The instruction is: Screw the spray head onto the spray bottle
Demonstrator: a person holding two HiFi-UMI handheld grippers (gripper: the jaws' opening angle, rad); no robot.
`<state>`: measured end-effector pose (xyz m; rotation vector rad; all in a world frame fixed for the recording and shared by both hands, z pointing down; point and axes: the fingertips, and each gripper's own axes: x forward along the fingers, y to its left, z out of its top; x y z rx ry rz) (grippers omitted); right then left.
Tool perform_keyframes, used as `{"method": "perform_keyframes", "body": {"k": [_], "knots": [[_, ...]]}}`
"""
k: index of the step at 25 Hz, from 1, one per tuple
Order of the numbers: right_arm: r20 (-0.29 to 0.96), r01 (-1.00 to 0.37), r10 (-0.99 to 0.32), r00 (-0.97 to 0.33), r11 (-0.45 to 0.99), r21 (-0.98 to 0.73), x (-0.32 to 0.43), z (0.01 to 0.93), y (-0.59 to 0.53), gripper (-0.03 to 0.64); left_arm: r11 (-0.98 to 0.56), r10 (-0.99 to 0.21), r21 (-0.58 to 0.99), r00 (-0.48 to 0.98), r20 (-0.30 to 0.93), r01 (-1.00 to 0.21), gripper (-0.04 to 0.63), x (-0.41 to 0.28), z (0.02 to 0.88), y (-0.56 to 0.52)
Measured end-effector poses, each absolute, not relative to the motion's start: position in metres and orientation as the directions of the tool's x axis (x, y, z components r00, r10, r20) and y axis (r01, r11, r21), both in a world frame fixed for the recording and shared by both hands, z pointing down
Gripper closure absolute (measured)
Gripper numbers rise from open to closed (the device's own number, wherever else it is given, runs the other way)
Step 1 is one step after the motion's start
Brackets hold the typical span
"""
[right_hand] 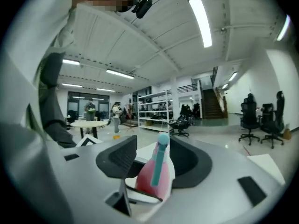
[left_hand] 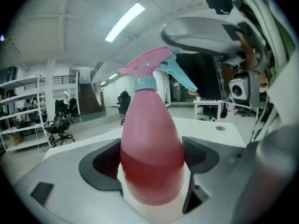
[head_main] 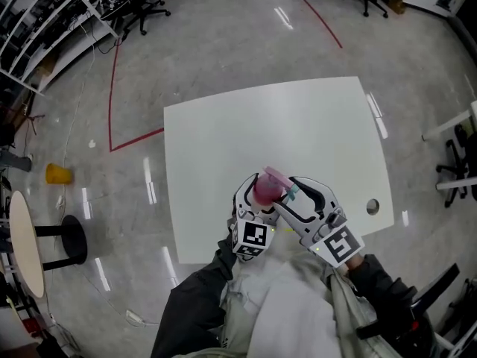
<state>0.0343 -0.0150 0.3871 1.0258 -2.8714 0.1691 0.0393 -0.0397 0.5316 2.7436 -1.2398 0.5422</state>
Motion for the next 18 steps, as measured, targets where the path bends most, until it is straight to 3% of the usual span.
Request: {"method": "perform_keyframes", "body": {"k": [5, 10, 18], "knots": [[0.190, -0.559, -0.534, -0.824, 0.820, -0.122, 0.033, 0.404, -0.006, 0.422, -0.639, -0.741, -0.079, 0.584, 0.332, -0.765, 0.183, 0.015, 0.523, -0.050], [0.078, -0.380, -0.373, -0.925, 0.918, -0.117, -0.009, 0.382, 0.029, 0.422, -0.683, -0.708, -0.091, 0.627, 0.324, -0.724, 0.188, 0.029, 0.521, -0.039], [0.058, -0.582, -0.581, -0.812, 0.798, -0.158, 0.053, 0.409, -0.003, 0.446, -0.814, -0.518, 0.015, 0.738, 0.433, -0.580, 0.193, 0.050, 0.570, -0.018]]}}
